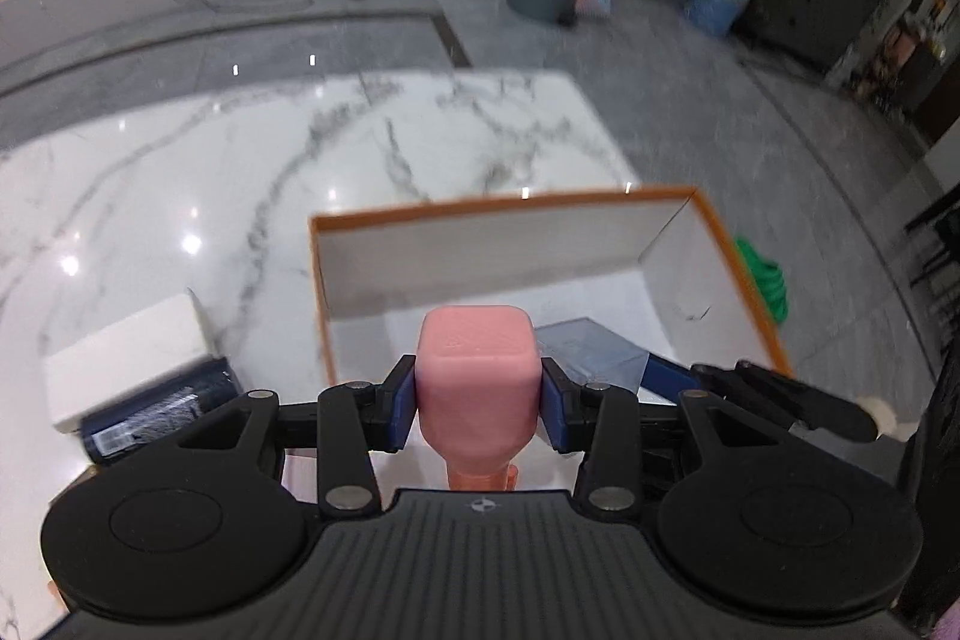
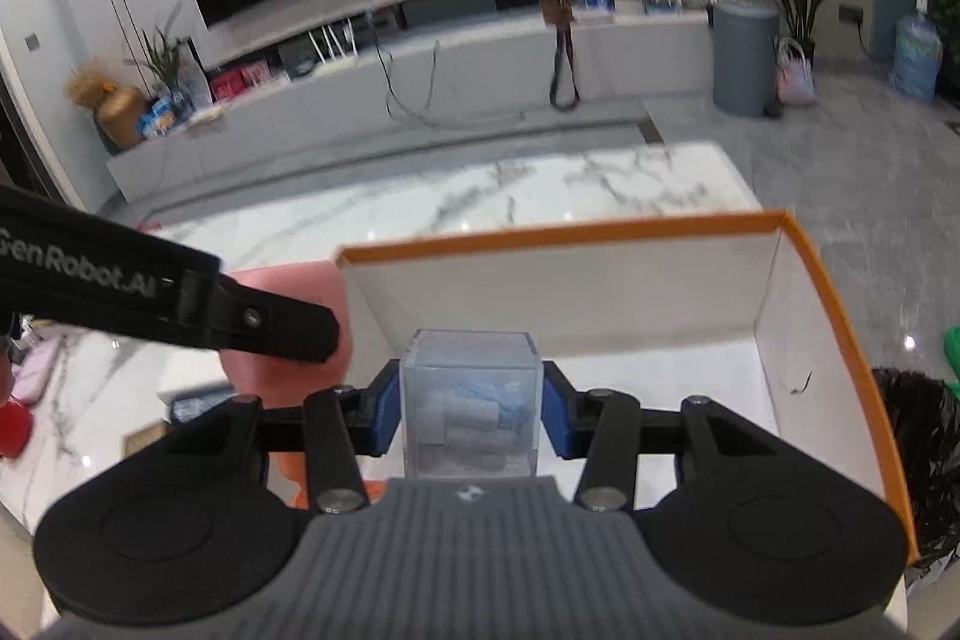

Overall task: Organize rigid objects
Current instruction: 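Carry both items into the orange box and open both tools to release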

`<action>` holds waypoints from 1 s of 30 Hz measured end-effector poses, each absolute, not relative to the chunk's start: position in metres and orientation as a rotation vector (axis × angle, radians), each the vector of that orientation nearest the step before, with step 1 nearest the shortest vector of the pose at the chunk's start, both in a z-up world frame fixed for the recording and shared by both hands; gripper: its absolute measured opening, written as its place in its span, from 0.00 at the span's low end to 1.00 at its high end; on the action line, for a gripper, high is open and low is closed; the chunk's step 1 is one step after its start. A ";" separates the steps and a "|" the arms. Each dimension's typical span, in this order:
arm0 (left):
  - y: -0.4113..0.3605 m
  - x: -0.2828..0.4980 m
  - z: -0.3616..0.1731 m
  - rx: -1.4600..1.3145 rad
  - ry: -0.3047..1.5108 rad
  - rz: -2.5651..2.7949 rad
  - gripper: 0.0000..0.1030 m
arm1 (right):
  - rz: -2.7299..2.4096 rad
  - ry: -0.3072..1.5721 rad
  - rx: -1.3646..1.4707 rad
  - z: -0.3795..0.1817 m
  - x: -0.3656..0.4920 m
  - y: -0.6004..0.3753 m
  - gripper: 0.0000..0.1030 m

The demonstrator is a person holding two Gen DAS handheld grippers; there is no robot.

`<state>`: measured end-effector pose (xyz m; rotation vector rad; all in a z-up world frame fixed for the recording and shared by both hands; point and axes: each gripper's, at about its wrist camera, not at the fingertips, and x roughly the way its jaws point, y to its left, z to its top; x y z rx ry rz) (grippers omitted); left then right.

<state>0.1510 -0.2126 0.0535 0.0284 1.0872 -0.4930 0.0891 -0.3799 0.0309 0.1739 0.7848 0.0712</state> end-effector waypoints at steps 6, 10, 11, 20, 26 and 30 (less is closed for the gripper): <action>-0.220 0.175 0.016 0.072 1.180 -0.463 0.45 | 0.088 0.857 0.142 0.005 0.115 -0.382 0.45; -0.229 0.192 0.004 0.120 1.222 -0.437 0.45 | 0.091 0.898 0.133 -0.006 0.134 -0.381 0.45; -0.231 0.196 0.002 0.131 1.237 -0.426 0.45 | 0.091 0.903 0.133 -0.007 0.140 -0.382 0.45; -0.249 0.224 -0.010 0.199 1.325 -0.339 0.46 | 0.109 0.986 0.155 -0.018 0.162 -0.382 0.45; -0.248 0.227 -0.012 0.176 1.293 -0.330 0.49 | 0.114 1.061 0.178 -0.025 0.169 -0.383 0.45; -0.239 0.224 -0.005 0.118 1.261 -0.358 0.59 | 0.102 1.078 0.185 -0.026 0.169 -0.384 0.46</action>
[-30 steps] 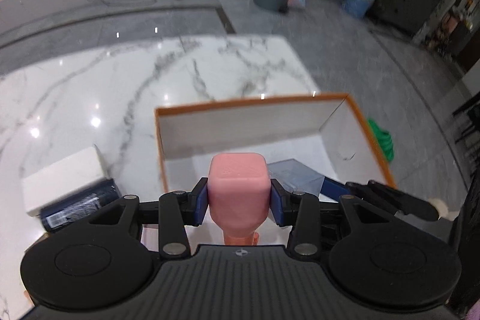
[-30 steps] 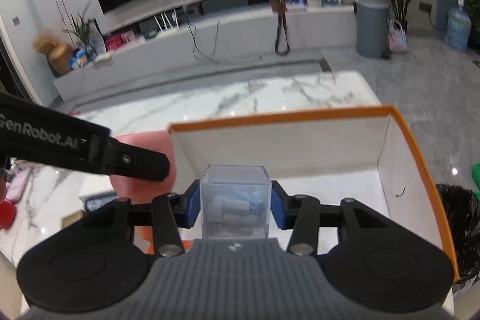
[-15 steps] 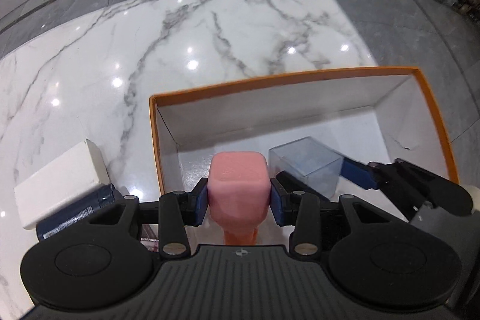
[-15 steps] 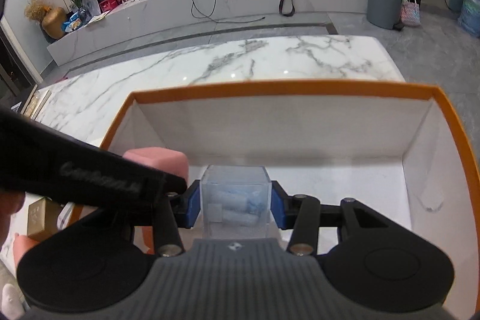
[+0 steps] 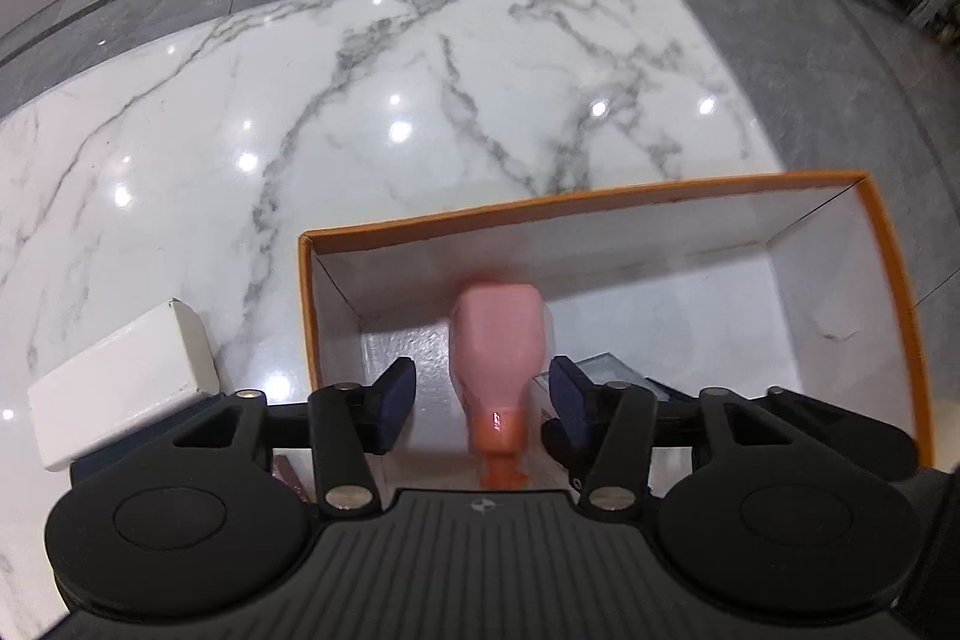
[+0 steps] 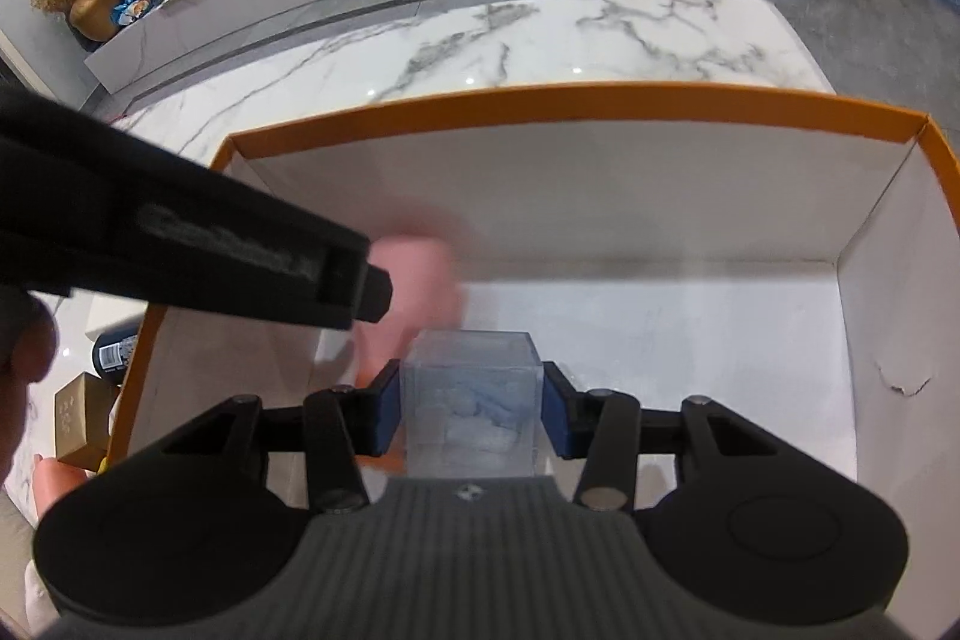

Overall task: Organize rigid objects
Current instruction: 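Carry both items into the orange box and open both tools to release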

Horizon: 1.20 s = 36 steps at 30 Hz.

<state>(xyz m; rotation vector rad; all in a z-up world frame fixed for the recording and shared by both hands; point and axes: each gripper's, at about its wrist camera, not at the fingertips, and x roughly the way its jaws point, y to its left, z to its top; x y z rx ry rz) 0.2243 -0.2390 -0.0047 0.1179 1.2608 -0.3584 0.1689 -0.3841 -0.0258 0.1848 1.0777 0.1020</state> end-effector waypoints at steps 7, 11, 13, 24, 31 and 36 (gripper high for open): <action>-0.204 0.205 0.024 0.009 1.134 -0.377 0.59 | 0.075 1.078 0.116 -0.020 0.171 -0.382 0.46; -0.182 0.199 0.035 -0.059 1.095 -0.337 0.51 | 0.008 1.055 0.116 -0.015 0.182 -0.385 0.46; -0.173 0.199 0.038 -0.088 1.081 -0.334 0.51 | -0.005 1.054 0.114 -0.015 0.189 -0.383 0.46; -0.153 0.198 0.003 -0.140 1.195 -0.364 0.40 | 0.015 1.095 0.161 -0.028 0.199 -0.362 0.45; -0.149 0.195 -0.003 -0.148 1.198 -0.383 0.35 | 0.083 1.044 0.109 -0.026 0.201 -0.342 0.45; -0.144 0.192 -0.003 -0.160 1.197 -0.386 0.35 | 0.097 1.103 0.097 -0.028 0.199 -0.342 0.47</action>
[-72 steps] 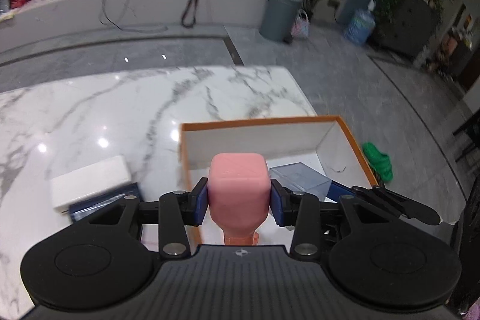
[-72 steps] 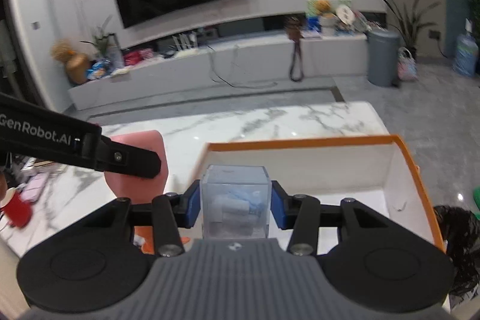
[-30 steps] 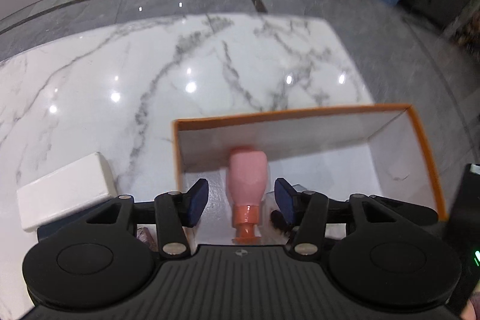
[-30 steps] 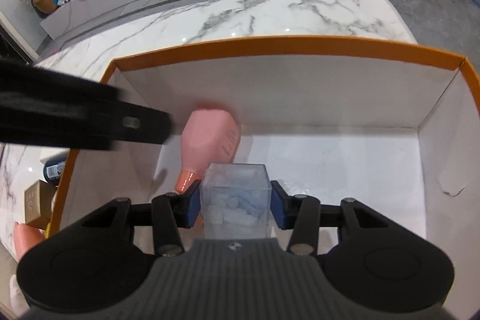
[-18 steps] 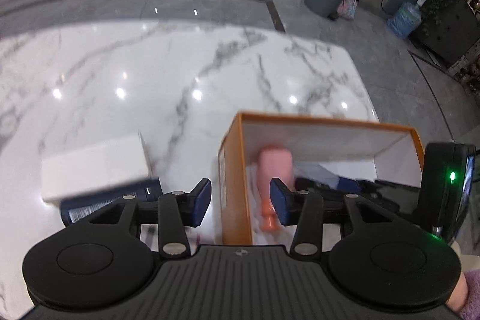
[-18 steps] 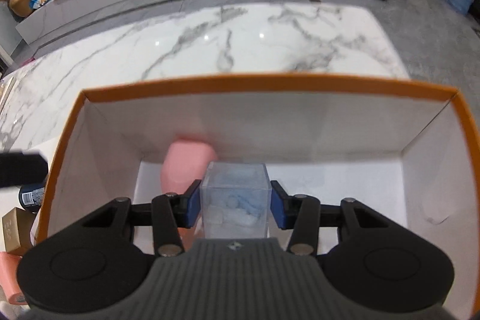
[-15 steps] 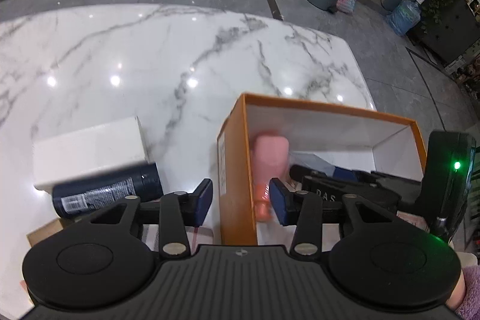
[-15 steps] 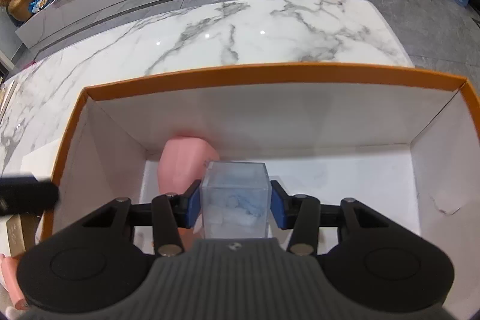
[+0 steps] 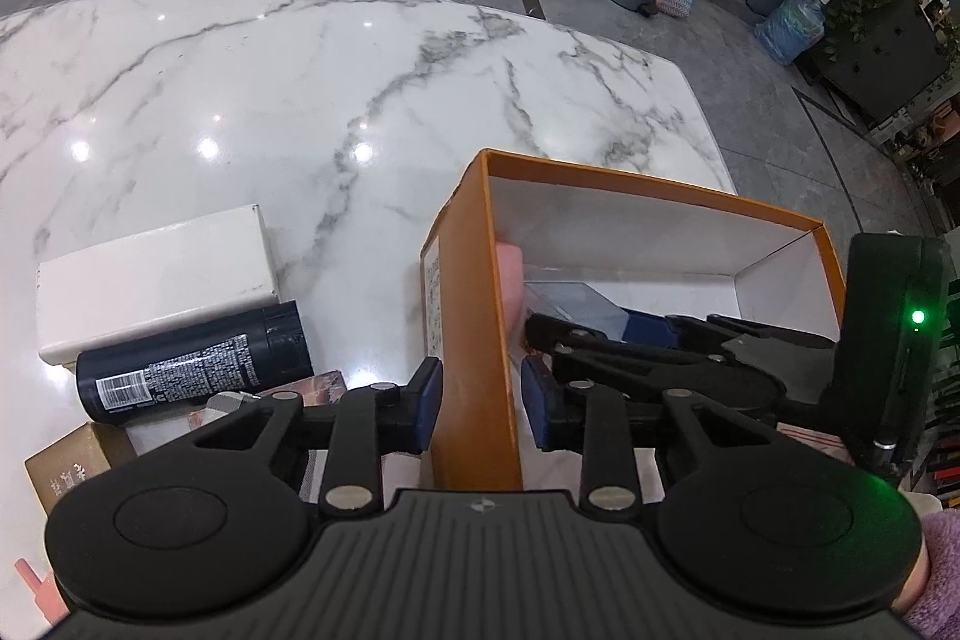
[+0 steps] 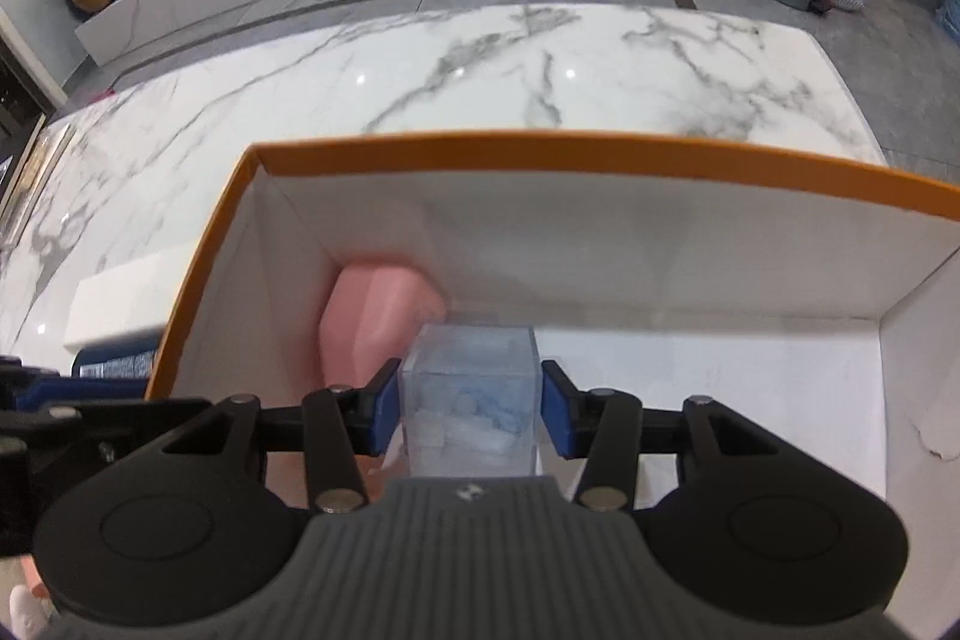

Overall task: Organize rigid objects
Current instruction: 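Carry both items into the orange box and open both tools to release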

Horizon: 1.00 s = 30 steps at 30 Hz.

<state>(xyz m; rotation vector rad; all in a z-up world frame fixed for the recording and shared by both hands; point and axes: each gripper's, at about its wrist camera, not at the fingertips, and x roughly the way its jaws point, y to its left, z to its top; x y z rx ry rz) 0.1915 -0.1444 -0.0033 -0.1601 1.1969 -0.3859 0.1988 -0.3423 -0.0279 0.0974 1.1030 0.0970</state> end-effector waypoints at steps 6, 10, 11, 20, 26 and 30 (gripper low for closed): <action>-0.140 0.188 -0.005 -0.179 1.200 -0.394 0.35 | 0.147 1.157 0.132 -0.027 0.191 -0.343 0.57; -0.137 0.186 -0.004 -0.190 1.199 -0.402 0.35 | 0.196 1.208 0.101 -0.023 0.185 -0.344 0.57; -0.136 0.185 -0.004 -0.193 1.198 -0.404 0.35 | 0.206 1.220 0.081 -0.023 0.184 -0.344 0.56; -0.130 0.182 -0.003 -0.222 1.185 -0.410 0.35 | 0.246 1.240 -0.077 -0.027 0.185 -0.336 0.46; -0.127 0.179 -0.004 -0.231 1.170 -0.418 0.39 | 0.185 1.207 -0.039 -0.028 0.201 -0.340 0.46; -0.121 0.180 -0.006 -0.259 1.179 -0.424 0.43 | 0.169 1.176 -0.010 -0.028 0.208 -0.340 0.46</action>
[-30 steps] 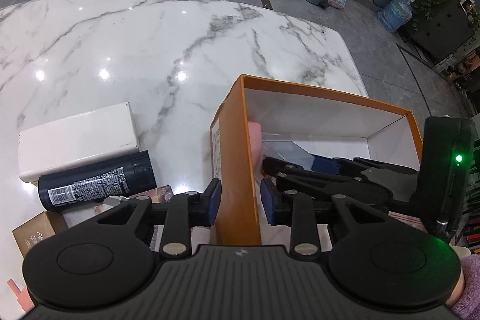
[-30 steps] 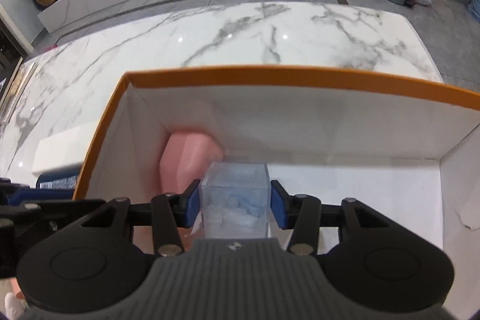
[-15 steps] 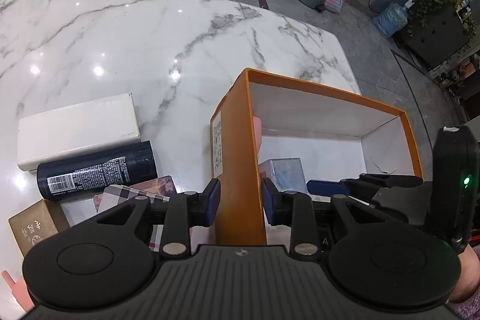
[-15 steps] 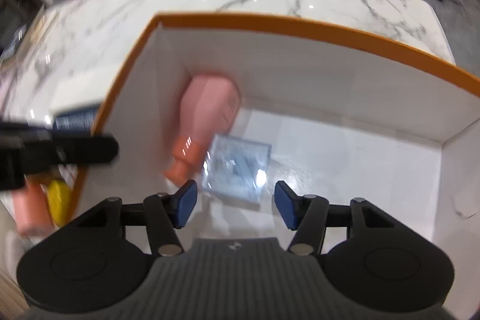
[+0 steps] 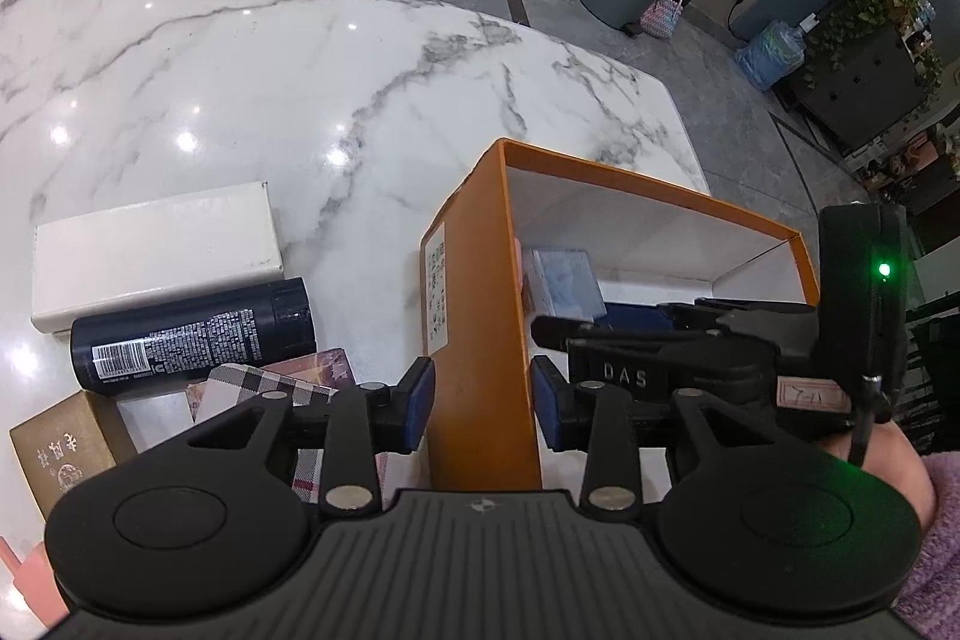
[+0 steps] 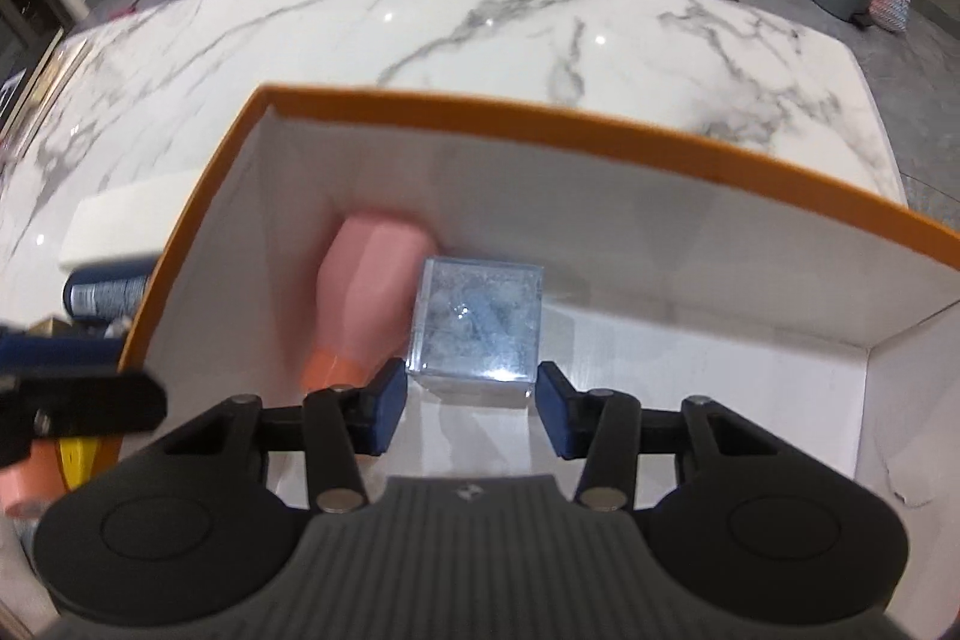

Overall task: Organize rigid objects
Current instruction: 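Carry both items into the orange box and open both tools to release, then grasp the pink cup with the left tool while the right tool grasps the gold box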

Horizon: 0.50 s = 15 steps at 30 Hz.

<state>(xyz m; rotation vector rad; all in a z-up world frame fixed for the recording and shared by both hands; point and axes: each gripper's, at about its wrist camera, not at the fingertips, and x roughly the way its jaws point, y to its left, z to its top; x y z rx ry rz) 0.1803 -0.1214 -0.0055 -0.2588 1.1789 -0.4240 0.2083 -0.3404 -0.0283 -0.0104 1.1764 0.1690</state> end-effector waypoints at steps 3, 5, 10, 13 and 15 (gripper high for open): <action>-0.117 0.180 -0.005 -0.280 1.177 -0.433 0.43 | 0.166 1.171 0.009 -0.028 0.207 -0.340 0.49; -0.114 0.177 0.000 -0.281 1.167 -0.436 0.43 | 0.156 1.154 0.010 -0.023 0.202 -0.338 0.55; -0.092 0.167 0.024 -0.303 1.117 -0.419 0.42 | 0.145 1.066 -0.008 0.006 0.177 -0.331 0.57; -0.070 0.152 0.037 -0.288 1.081 -0.385 0.42 | 0.163 0.988 0.018 0.029 0.155 -0.324 0.57; -0.052 0.141 0.043 -0.277 1.067 -0.358 0.42 | 0.196 0.939 0.040 0.044 0.137 -0.313 0.57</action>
